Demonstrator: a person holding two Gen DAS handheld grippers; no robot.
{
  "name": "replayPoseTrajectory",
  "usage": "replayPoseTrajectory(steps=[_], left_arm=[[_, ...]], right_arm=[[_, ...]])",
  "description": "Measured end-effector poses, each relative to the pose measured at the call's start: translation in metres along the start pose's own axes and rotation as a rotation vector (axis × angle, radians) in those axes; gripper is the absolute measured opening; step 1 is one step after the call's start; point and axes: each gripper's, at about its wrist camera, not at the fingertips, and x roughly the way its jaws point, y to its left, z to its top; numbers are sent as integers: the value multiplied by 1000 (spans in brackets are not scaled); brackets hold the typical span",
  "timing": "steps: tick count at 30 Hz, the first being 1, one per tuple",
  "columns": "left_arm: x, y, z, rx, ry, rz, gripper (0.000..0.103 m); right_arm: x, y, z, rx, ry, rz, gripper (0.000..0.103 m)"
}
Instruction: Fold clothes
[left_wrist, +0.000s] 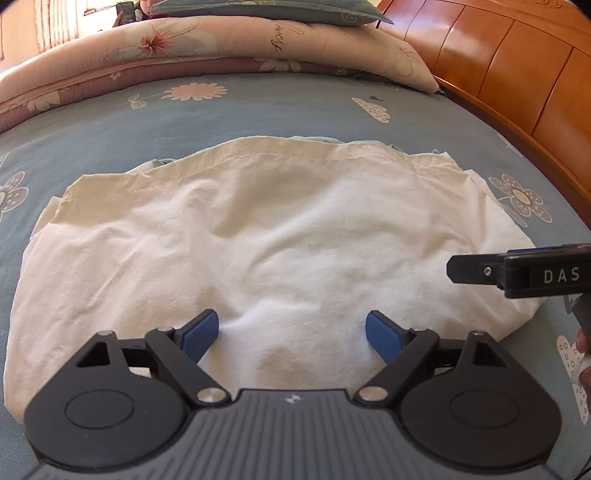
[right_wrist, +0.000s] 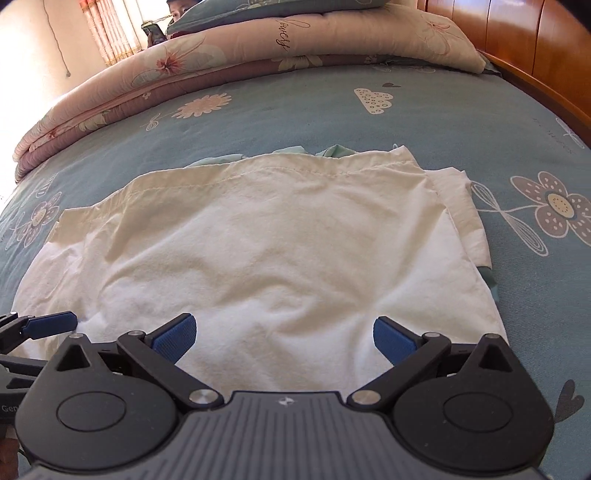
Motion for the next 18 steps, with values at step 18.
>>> replayPoseTrajectory(steps=[18], left_arm=[[-28,4,-33,-55,-117,-68,93]], right_arm=[[-43,-31,-57,93,-140,164,103]])
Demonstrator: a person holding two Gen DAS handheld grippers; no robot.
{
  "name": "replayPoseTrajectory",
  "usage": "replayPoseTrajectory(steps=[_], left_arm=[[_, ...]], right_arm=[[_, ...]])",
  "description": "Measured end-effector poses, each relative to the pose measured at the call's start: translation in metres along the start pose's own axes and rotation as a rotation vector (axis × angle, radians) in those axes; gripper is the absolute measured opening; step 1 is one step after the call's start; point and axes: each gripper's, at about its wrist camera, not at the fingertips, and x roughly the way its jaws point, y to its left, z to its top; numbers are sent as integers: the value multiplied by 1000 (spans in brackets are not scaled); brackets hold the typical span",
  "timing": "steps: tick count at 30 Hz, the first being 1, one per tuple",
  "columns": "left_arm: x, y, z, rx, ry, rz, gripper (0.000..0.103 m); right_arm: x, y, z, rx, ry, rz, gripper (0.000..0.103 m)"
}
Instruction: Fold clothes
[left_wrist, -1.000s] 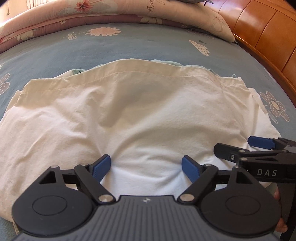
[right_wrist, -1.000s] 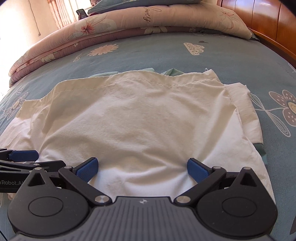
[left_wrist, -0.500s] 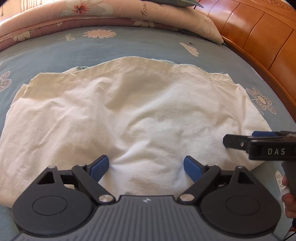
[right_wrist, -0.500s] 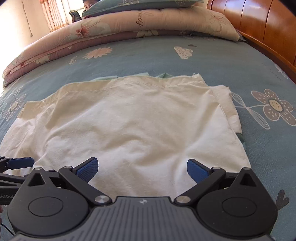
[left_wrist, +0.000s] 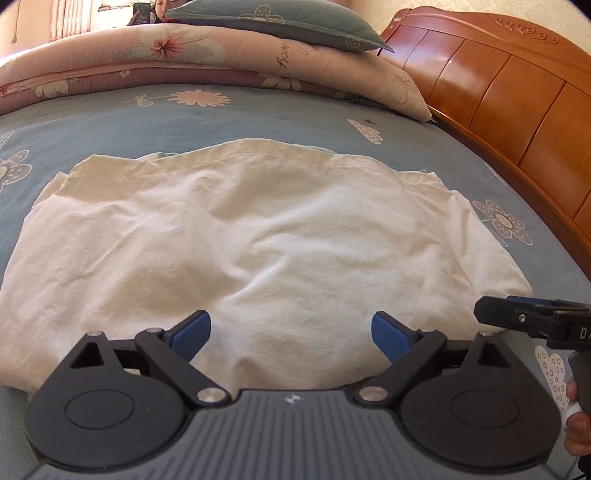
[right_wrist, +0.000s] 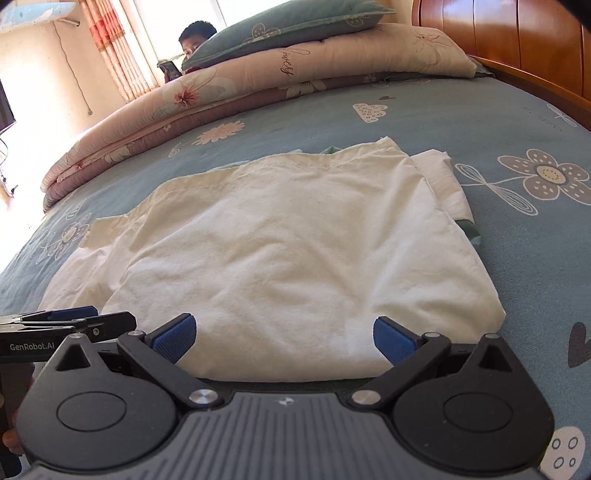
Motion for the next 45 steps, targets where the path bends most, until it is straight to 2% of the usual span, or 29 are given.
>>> replayPoseTrajectory(steps=[3,5,7,10,11,14,17,20,25,28,32,37,41,45], left_arm=[[-40,-4,-13,-56,-20,2,93],[-66,-3,-20,-85,-15,27,94],[-91,-5,-23,-49,-31,63,94],[-116,4,-27,-83,-56,94,95],[-120,9,-26,-102,-63,87,95],[-122,22,-23,-115,-68,65,95],[-110,40,-20,-149,-86,43,96],[-85,60,-13,-168,-61,30,96],[-43,100,-7,-212,-64,52,96],[-24,123,-7,-216,-83,60,96],[-13,134,0,-232,-79,19,98],[-7,126,1,-147,-20,-4,99],[-19,131,6,-166,-48,-6,99],[-40,139,9,-164,-92,4,99]], right_arm=[[-37,1,-3,76,-75,31,103],[-57,8,-7,68,-109,-30,103],[-79,12,-17,74,-133,-56,103],[-109,10,-37,114,-133,23,103],[-117,10,-41,116,-125,42,103],[-133,12,-42,92,-136,28,103],[-137,13,-36,87,-183,26,103],[-128,15,-27,93,-250,68,103],[-70,29,0,149,-107,187,103],[-32,55,14,113,-78,229,103],[13,86,21,46,-35,275,103],[64,87,1,19,104,195,103],[52,92,-1,-5,84,174,103],[15,117,-1,-210,-11,96,103]])
